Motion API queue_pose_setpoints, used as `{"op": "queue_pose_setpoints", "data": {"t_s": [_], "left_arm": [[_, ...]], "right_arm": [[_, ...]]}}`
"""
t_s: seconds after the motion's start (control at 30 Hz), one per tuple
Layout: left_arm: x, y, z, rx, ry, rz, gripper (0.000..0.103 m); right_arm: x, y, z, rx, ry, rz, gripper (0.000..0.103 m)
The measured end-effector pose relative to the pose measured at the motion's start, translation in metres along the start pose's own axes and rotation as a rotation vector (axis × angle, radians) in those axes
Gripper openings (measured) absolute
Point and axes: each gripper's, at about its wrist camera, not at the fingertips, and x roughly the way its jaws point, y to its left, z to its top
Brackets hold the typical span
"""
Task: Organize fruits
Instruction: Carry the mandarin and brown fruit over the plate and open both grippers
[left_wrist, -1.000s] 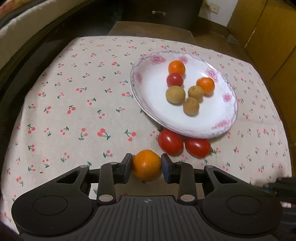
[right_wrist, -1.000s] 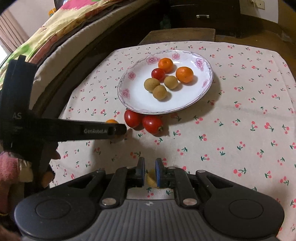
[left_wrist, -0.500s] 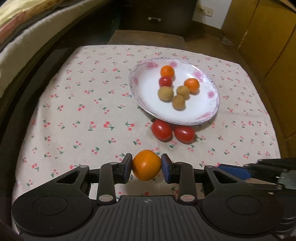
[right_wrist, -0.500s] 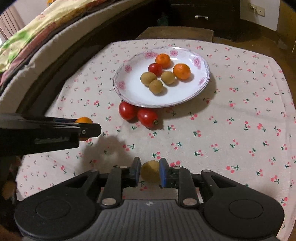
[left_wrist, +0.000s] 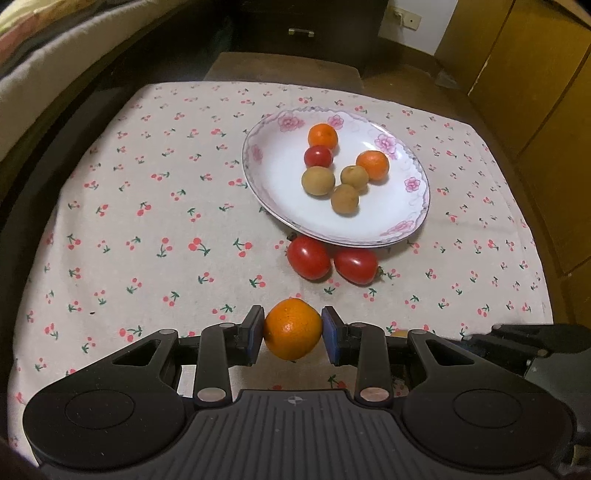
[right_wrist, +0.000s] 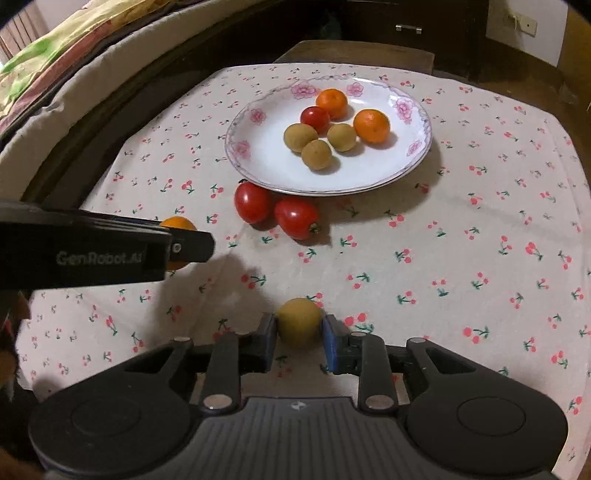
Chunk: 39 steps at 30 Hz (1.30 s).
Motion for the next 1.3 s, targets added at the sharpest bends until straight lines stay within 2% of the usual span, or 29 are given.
{"op": "queue_pose_setpoints", "data": {"t_s": [0.2, 0.33, 0.47, 0.63, 0.9, 1.3], "left_arm": [[-0.01, 0.0, 0.01, 0.002, -0.027, -0.009, 0.042], [-0.011, 0.002, 0.021, 0.01, -0.044, -0.057, 0.042], [-0.007, 0.011, 0.031, -0.022, -0.056, -0.093, 0.042], [0.002, 0.011, 0.049, -0.035, -0.064, -0.108, 0.042], [0.019, 0.004, 0.07, -0.017, -0.071, -0.091, 0.042], [0.03, 0.001, 0.077, -0.011, -0.075, -0.078, 0.042]], "right_arm": [[-0.013, -0.007, 0.005, 0.009, -0.03, 0.02, 0.028], [-0.018, -0.013, 0.012, 0.041, -0.047, 0.028, 0.028], [-0.025, -0.016, 0.026, 0.064, -0.082, 0.037, 0.028], [-0.027, -0.024, 0.053, 0.08, -0.12, 0.011, 0.028], [-0.007, -0.033, 0.089, 0.062, -0.126, -0.042, 0.028], [0.01, -0.04, 0.1, 0.06, -0.121, -0.047, 0.028]]}}
